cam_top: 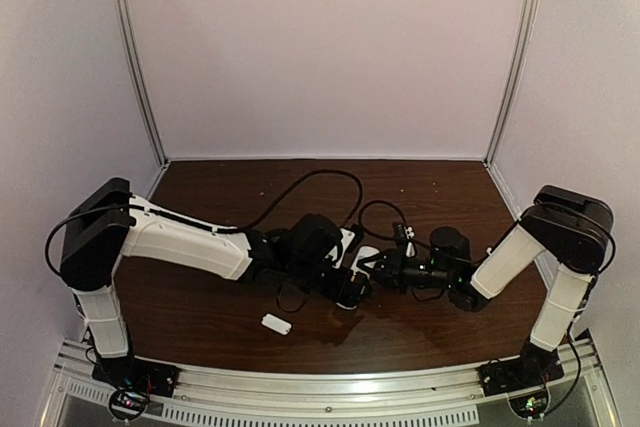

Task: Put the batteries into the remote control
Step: Pass from the right arm to the left, then place the remote control without the battery cover at the center of the board, then pick up the battery cover from the center of the board, then pass from the left arm to the right, then pass from the right arm to the left

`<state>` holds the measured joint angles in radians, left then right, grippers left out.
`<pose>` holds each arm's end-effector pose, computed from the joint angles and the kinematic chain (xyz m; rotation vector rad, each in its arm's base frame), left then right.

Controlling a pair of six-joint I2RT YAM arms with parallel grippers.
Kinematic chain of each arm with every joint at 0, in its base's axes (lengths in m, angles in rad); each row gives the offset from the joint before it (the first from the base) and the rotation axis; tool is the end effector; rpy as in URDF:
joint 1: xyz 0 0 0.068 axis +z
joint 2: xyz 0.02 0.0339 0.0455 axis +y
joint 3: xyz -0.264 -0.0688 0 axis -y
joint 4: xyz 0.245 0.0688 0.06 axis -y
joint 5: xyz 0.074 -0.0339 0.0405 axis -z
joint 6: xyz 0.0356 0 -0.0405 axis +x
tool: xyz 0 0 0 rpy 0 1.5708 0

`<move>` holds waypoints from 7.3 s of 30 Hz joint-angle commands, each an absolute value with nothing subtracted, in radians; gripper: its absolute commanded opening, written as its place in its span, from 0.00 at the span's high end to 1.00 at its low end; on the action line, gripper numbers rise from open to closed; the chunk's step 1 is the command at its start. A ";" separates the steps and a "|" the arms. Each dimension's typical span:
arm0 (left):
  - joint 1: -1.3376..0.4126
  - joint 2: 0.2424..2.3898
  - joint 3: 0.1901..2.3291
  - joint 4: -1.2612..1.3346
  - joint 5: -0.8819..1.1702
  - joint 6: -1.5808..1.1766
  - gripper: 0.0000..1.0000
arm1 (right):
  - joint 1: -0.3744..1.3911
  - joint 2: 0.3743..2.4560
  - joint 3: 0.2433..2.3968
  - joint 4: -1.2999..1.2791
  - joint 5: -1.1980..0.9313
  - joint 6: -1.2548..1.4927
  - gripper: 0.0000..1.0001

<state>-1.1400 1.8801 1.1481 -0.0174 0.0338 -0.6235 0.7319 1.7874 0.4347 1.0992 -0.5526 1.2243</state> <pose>0.1672 -0.3666 0.1712 0.6580 2.4187 -0.8694 0.2027 0.2072 0.1190 0.0675 2.2368 1.7494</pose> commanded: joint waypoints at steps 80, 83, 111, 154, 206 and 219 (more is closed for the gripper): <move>-1.110 1.659 0.968 -0.495 0.134 -0.537 0.73 | 0.490 0.863 0.437 0.028 -0.617 0.521 0.15; -1.113 1.682 0.981 -0.496 0.140 -0.527 0.75 | 0.490 0.868 0.436 0.033 -0.621 0.523 0.15; -1.126 1.673 1.078 -0.542 0.148 -0.520 1.00 | 0.489 0.889 0.447 0.051 -0.652 0.479 0.18; -1.211 1.415 1.119 0.510 1.306 -0.613 1.00 | 1.175 1.022 0.882 0.163 -0.945 0.119 0.51; -1.133 1.127 1.080 -0.069 0.414 -0.032 0.25 | 1.205 1.117 0.914 0.098 -0.823 0.325 1.00; -1.325 1.174 0.983 -0.291 -0.093 0.384 0.29 | 0.962 1.244 0.772 0.173 -0.941 0.638 1.00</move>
<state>-1.2640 1.1160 0.9810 -0.2089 0.0990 0.2272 0.9771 1.2003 0.7948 0.1318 -0.8822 0.5392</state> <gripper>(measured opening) 0.713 0.039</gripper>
